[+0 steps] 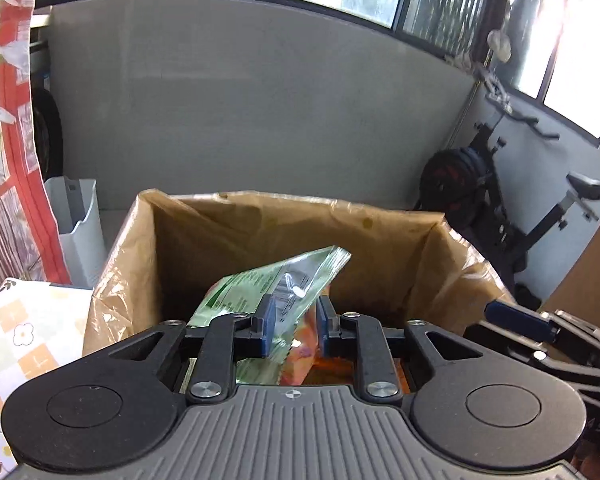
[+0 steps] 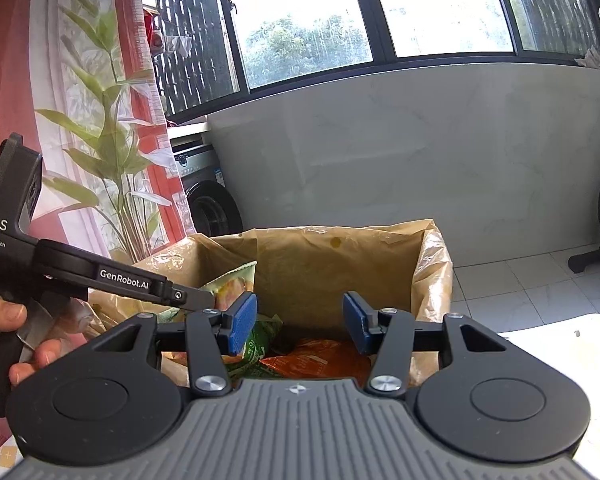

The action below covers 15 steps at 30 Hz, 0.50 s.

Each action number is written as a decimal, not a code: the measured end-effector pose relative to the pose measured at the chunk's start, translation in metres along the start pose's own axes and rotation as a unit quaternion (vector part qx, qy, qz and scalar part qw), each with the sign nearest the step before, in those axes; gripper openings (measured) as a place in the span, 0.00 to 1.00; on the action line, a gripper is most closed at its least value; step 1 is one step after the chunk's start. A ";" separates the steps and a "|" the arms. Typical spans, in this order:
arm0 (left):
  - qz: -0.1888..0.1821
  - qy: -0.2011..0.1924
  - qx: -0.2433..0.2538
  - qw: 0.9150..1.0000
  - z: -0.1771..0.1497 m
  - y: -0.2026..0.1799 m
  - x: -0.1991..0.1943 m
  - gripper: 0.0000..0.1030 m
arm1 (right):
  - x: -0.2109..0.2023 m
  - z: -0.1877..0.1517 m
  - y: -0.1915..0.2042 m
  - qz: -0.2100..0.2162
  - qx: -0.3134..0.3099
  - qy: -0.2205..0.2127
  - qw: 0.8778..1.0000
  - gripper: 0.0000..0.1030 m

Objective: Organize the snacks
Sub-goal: 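Carry peanut packet and bar over the box and release both, then lower left gripper to red spicy packet while right gripper reaches yellow-gold packet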

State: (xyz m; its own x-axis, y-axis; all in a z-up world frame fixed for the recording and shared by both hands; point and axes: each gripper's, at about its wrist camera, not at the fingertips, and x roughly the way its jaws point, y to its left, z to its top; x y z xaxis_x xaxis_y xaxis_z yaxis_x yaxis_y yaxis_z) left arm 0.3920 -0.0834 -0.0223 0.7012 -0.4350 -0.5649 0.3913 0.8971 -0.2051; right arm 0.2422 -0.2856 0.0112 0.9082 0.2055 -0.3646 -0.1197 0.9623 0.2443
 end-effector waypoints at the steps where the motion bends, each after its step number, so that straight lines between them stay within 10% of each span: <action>1: -0.010 -0.022 -0.008 1.000 0.000 -0.001 -0.013 0.37 | -0.005 0.000 0.001 -0.002 -0.003 -0.002 1.000 0.50; 15: 0.066 -0.082 -0.002 0.994 -0.058 0.021 -0.120 0.44 | -0.061 -0.039 0.018 -0.036 -0.032 -0.012 0.999 0.50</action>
State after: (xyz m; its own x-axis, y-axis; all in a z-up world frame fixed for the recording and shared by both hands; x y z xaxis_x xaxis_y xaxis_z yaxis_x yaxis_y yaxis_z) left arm 0.2809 -0.0079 -0.0050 0.8347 -0.3194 -0.4486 0.2864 0.9476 -0.1417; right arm 0.1689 -0.2741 0.0023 0.9249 0.1312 -0.3570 -0.0776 0.9840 0.1605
